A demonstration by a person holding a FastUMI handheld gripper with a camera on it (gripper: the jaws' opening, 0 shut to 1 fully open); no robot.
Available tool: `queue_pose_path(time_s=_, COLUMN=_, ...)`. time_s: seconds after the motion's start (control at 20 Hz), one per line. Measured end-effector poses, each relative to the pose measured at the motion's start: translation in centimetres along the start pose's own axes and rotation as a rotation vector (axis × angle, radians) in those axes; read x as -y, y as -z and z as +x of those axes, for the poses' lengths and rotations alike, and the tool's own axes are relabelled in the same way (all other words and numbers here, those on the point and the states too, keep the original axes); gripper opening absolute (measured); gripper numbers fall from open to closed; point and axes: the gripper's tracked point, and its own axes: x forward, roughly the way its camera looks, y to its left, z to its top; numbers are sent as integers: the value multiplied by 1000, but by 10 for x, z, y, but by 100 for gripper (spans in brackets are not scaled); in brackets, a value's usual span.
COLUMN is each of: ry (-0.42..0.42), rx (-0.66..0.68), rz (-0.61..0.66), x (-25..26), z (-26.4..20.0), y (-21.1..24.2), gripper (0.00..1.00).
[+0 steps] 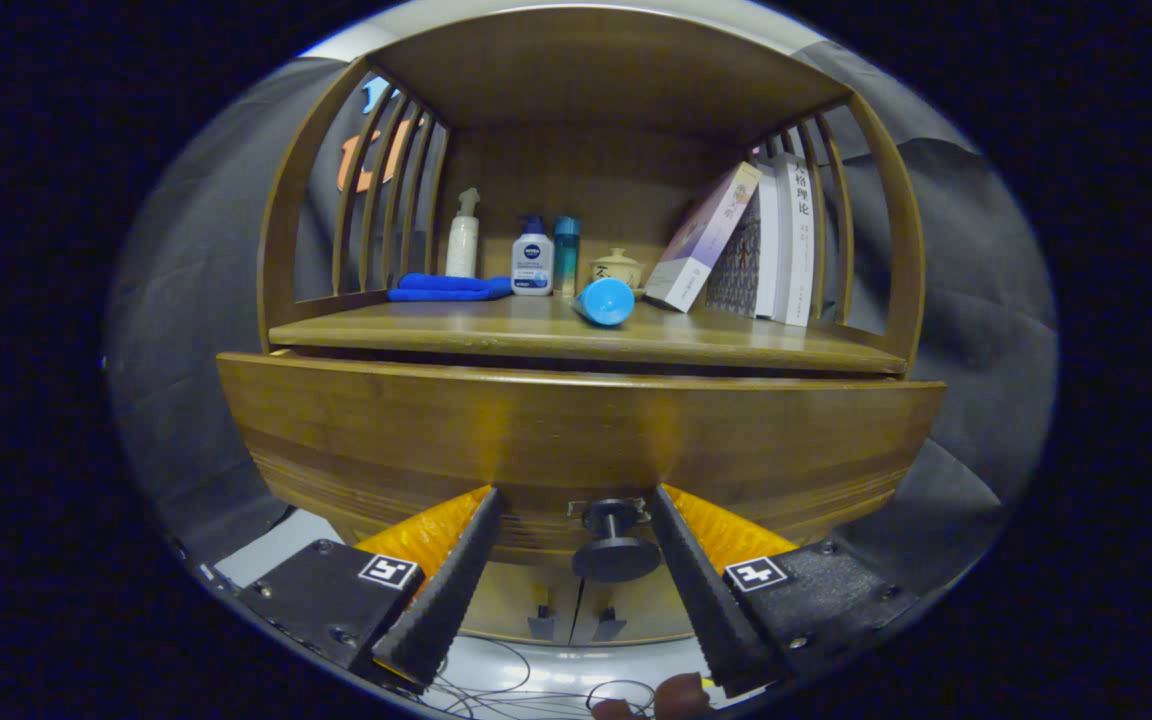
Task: Pull open the drawer, take out the items inside it, and place them on the countertop above the cabinet.
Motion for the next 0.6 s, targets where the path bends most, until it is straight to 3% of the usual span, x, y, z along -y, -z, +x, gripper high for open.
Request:
queue_pose_path(time_s=0.45, ry=9, rx=-7, rz=-84, x=6, z=27, y=-8, gripper=98)
queue_pose_path(time_s=0.6, ry=-51, rx=14, rz=-81, x=5, z=10, y=-17, gripper=99)
